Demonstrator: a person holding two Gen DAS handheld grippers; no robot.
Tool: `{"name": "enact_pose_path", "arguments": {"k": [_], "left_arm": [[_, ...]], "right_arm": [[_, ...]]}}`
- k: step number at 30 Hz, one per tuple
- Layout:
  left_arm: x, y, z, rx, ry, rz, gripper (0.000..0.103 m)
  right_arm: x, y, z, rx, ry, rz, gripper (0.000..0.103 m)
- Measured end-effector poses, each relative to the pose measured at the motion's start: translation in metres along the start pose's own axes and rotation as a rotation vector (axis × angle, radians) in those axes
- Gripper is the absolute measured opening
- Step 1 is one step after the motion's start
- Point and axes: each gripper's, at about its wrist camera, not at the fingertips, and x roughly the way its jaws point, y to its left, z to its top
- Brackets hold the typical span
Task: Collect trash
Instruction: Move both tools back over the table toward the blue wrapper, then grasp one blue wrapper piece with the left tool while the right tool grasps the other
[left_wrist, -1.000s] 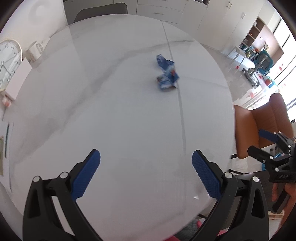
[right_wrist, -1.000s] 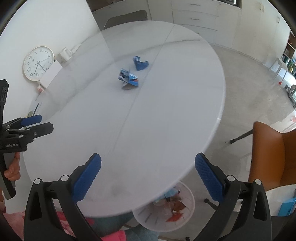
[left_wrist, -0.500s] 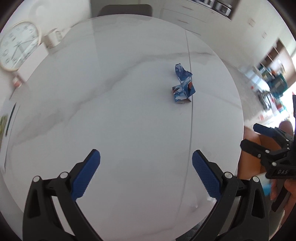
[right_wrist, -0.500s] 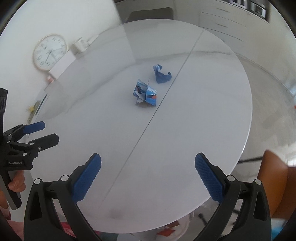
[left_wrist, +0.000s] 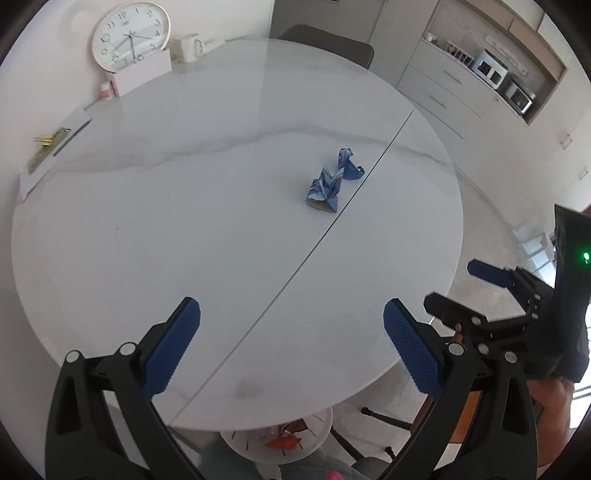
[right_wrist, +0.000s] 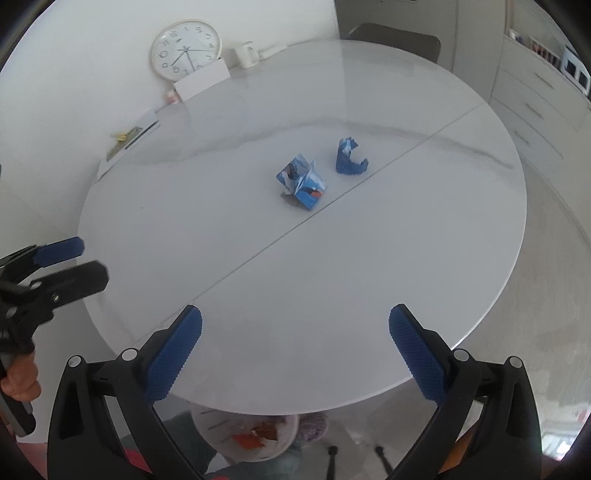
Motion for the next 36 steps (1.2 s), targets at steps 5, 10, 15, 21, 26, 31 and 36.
{"name": "enact_pose_path", "arguments": {"k": [5, 10, 15, 21, 26, 31, 36], "left_arm": [[-0.010, -0.006, -0.010, -0.056, -0.012, 0.015, 0.095], [-0.009, -0.009, -0.014, -0.072, -0.012, 0.010, 0.095], [0.005, -0.018, -0.009, -0.123, -0.016, 0.056, 0.095], [0.047, -0.040, 0.017, -0.270, -0.050, 0.111, 0.095], [0.087, -0.060, 0.037, -0.450, -0.067, 0.144, 0.095], [0.115, -0.075, 0.048, -0.590, -0.042, 0.204, 0.095], [0.132, -0.083, 0.063, -0.675, -0.043, 0.252, 0.095]], "right_arm": [[0.000, -0.012, 0.002, -0.005, -0.010, -0.014, 0.101], [0.003, -0.020, 0.005, -0.006, -0.031, -0.042, 0.101], [0.017, -0.036, 0.023, -0.039, -0.033, 0.000, 0.101], [0.066, -0.074, 0.078, -0.165, -0.012, 0.054, 0.101], [0.127, -0.101, 0.138, -0.334, 0.034, 0.100, 0.090], [0.178, -0.113, 0.176, -0.357, 0.093, 0.166, 0.076], [0.207, -0.105, 0.189, -0.352, 0.127, 0.223, 0.070]]}}
